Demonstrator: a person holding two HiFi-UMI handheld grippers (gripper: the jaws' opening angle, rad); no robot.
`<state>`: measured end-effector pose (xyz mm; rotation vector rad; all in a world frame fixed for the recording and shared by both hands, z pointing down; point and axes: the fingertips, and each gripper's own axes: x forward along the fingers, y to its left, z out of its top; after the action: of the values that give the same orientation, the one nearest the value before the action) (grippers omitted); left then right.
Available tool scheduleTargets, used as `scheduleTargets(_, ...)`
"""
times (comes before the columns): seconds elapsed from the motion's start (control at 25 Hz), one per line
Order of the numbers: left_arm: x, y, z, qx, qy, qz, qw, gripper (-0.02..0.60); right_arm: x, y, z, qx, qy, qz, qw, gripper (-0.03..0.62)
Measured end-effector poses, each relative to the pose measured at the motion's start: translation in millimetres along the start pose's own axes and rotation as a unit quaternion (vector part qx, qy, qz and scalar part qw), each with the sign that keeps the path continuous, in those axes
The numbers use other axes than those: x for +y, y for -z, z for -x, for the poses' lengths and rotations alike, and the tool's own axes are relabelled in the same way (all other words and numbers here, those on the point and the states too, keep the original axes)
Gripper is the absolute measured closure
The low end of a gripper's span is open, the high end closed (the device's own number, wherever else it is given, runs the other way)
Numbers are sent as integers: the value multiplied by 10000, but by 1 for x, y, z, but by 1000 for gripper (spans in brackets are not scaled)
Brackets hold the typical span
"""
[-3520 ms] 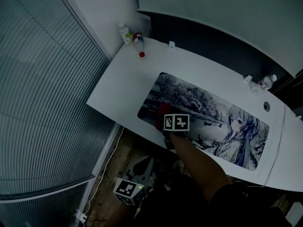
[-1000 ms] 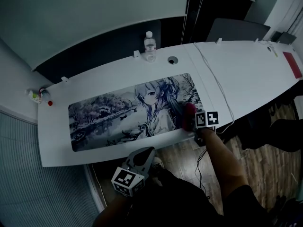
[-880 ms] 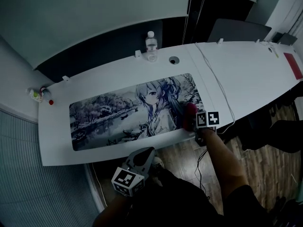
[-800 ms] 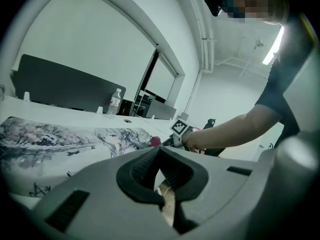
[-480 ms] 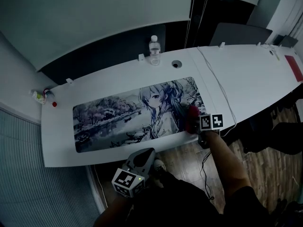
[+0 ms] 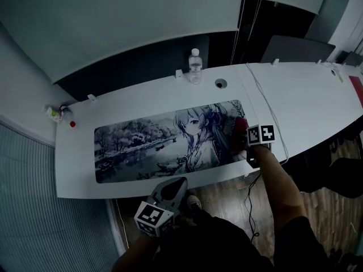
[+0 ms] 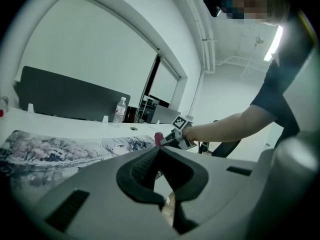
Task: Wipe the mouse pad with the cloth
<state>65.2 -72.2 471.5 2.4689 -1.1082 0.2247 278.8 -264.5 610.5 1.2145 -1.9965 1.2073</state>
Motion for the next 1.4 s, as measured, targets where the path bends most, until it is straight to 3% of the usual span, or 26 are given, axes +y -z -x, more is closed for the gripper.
scheduleTargets(0.48,32,-1,26,-17,-698,183,9974,575,-17,-9,-46,964,101,125,9952,487)
scheduleTargets(0.84,47,6,42,-113,-653,247,9975,575,-10,-11,-51,1039,294,139,9941,487)
scheduleTargets(1.12,78,15,70,-110,-629,341,9974,576,39,-8,-83,1095,292,375,9928,487)
scheduleTargets(1.4,116,10,105,-139,-756,387,9963,577,131,-4,-131,1225,-30,659,9903,487)
